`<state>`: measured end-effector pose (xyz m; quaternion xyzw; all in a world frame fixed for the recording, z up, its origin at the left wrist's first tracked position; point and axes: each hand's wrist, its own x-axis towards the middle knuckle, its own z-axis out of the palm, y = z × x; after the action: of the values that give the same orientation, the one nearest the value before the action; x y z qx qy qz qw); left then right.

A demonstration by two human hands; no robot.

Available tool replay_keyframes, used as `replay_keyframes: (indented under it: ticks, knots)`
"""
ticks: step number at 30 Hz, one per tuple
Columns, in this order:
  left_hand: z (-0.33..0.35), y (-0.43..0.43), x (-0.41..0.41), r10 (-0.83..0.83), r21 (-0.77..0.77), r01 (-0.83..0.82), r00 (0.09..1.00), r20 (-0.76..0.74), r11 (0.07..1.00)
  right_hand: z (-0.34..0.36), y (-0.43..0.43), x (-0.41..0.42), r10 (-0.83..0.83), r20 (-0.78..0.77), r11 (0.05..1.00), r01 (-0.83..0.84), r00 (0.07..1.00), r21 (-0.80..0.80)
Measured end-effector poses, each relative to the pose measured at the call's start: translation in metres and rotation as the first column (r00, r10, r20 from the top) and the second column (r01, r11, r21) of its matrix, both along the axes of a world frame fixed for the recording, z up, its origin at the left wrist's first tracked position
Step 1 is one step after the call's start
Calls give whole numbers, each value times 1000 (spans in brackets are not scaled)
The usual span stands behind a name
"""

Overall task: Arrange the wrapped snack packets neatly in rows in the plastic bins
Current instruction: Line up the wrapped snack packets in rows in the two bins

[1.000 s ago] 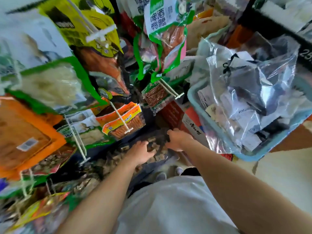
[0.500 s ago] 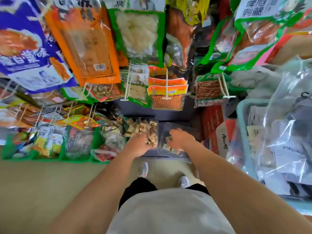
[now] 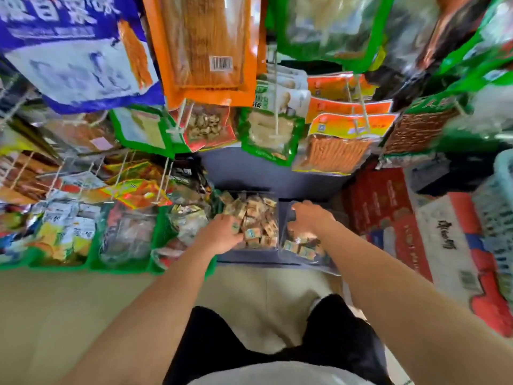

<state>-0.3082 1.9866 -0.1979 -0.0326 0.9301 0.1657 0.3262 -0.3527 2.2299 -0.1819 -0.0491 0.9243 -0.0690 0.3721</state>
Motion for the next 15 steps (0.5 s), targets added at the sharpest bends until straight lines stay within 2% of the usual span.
replay_keyframes:
  ticks: [6,11,15]
  knots:
    - [-112,-26,-43,-49,-33,47,998,-45,998,-112,-18,-34,-12,-84,1000,13,996,9]
    - [-212,-13,-75,-115,-39,111,985,-126,993,-218,-8,-56,-40,-139,999,44,989,21]
    - [-264,11,-100,-151,-32,148,963,-225,989,-287,13,-74,-62,-202,998,67,978,21]
